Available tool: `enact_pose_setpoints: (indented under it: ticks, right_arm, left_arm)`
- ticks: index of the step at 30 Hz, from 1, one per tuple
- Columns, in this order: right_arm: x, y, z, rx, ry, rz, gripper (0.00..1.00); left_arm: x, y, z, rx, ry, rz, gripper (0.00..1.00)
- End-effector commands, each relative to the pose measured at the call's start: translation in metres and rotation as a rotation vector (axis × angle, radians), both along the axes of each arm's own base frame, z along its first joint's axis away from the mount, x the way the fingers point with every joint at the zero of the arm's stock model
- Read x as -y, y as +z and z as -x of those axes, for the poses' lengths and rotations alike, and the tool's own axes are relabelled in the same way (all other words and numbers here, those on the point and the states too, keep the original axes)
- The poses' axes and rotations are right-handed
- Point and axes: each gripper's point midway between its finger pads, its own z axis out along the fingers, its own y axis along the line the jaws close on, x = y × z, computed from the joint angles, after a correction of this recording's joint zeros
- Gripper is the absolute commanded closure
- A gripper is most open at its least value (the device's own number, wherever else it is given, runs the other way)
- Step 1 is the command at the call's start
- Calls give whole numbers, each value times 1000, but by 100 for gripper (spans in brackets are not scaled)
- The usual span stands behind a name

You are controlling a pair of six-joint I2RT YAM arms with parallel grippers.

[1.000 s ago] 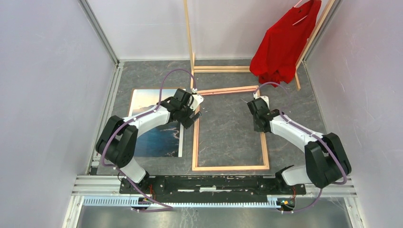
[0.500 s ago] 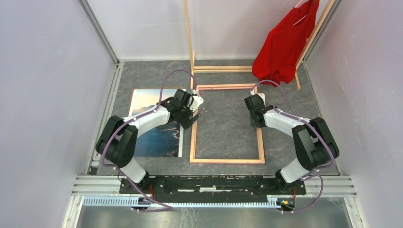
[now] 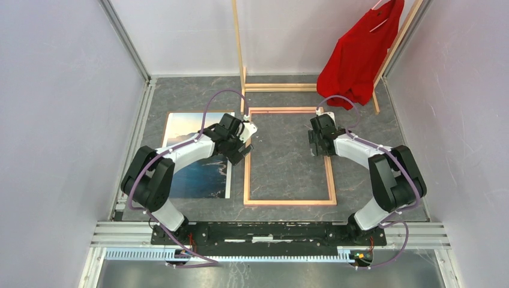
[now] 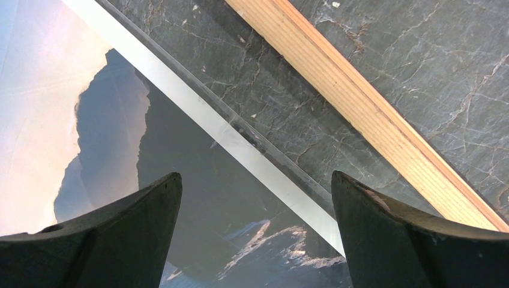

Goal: Put the photo into the frame
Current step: Turn over the photo frame at the center of the board, then adjust the photo frame item at the center of the board.

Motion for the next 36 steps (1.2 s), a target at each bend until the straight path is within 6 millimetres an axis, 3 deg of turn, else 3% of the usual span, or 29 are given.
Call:
enact_pose_setpoints:
  ticks: [1,3,6,8,16,22,25,28,31,33,36]
  right_arm:
    - [-14,23,0,69,20,-100,8]
    - [-22,47,-7,165,38,-166,2]
    - [-44,80,-14,317,87,-323,2]
    - [-45,88,-12,368,28,-382,2]
    - [-78,85,-2,300,136,-526,2]
    - [-103,85,15,333,214,-639,2]
    - [-124,89,20,310,271,-663,2]
    - [-152,100,20,308,331,-682,2]
    - [-193,117,21,307,409,-727,2]
    - [-223,123,23,286,451,-775,2]
    - [-271,131,26,258,513,-867,3]
  left_arm:
    - [5,2,-9,34,-19,11,0]
    - [5,0,-12,43,-5,6,0]
    - [10,-1,-16,51,7,25,0]
    - [14,-2,-17,48,4,38,0]
    - [34,-13,-13,16,-36,50,0]
    - [61,-2,-8,-9,-66,124,0]
    - [64,9,-10,-11,-64,132,0]
    - [54,27,-14,7,-53,116,0]
    - [27,54,-24,36,-6,134,0]
    - [-5,67,-35,46,55,147,0]
    - [-73,82,-51,69,181,147,0]
